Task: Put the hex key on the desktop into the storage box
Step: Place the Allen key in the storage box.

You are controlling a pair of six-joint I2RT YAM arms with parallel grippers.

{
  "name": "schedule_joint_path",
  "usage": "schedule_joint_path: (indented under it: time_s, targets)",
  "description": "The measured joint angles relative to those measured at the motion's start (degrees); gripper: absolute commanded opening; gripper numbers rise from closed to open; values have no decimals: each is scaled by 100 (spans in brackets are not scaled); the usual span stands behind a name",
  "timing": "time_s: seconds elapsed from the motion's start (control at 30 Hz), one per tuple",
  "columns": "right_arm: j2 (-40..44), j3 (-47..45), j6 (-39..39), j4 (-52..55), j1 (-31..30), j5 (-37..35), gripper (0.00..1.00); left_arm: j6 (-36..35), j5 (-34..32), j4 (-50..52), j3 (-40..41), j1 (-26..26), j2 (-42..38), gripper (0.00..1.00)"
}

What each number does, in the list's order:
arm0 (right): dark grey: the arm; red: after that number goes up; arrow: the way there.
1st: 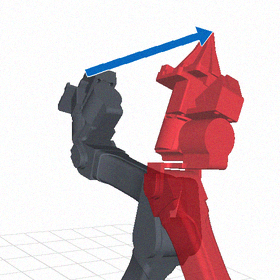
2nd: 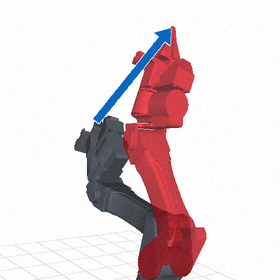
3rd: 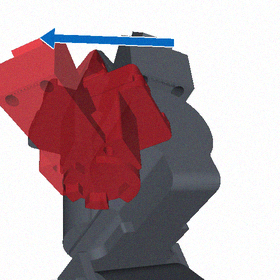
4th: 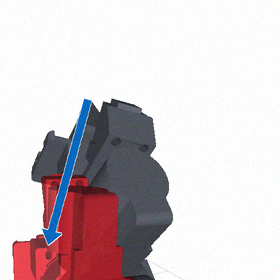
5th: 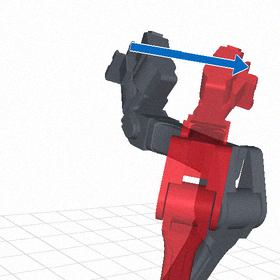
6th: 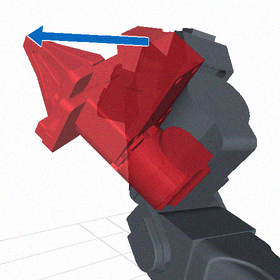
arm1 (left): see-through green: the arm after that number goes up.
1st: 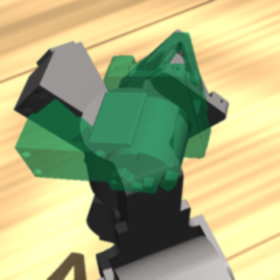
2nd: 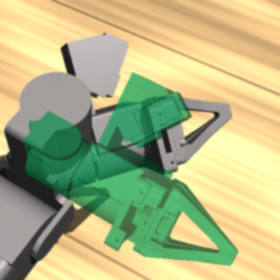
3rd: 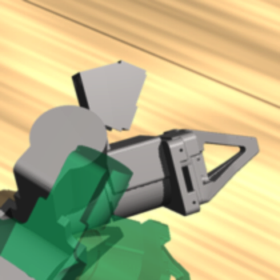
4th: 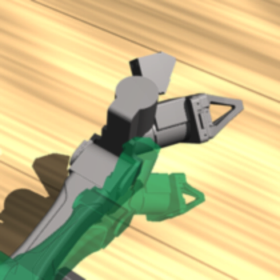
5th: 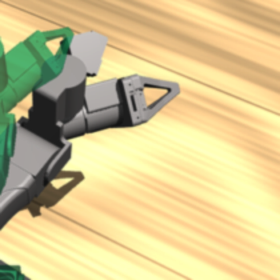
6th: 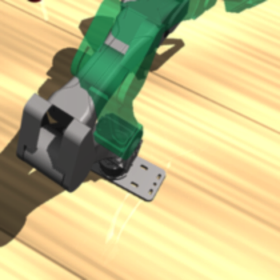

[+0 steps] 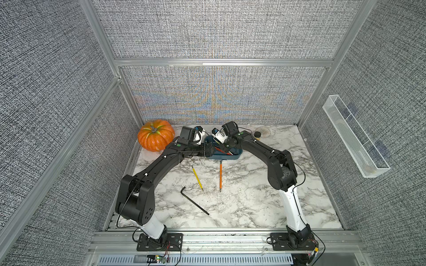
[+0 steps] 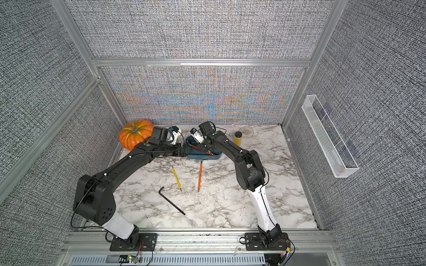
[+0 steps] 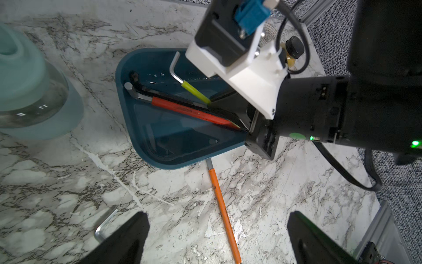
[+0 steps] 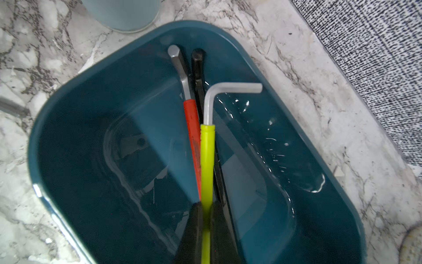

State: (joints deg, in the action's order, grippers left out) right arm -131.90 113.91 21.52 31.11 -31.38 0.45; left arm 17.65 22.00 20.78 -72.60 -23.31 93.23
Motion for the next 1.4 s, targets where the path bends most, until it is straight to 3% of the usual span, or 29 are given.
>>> schedule_joint_path:
  time_s: [0.6, 0.63, 0.77, 0.83, 0.93, 1.1, 1.3, 1.4]
  targets:
    - [-535, 249, -146, 192, -13, 245, 0, -68, -151, 44, -127, 4, 0, 100]
    - [-555, 262, -149, 197, -13, 245, 2, -68, -151, 44, -127, 4, 0, 100]
    - [-579, 321, -229, 216, -13, 271, 34, -68, -149, 48, -127, 4, 0, 100]
    - [-584, 372, -203, 227, -13, 282, 41, -68, -149, 48, -127, 4, 0, 100]
    - [-584, 426, -232, 232, -13, 295, 47, -68, -146, 50, -127, 4, 0, 100]
    - [-581, 457, -254, 251, -13, 295, 50, -66, -146, 55, -127, 4, 0, 100]
    - [-79, 151, -442, 85, -13, 389, 76, -63, -149, 59, -127, 4, -85, 100]
    - [404, -184, -627, -291, -13, 446, 79, -61, -151, 52, -127, 4, -129, 100]
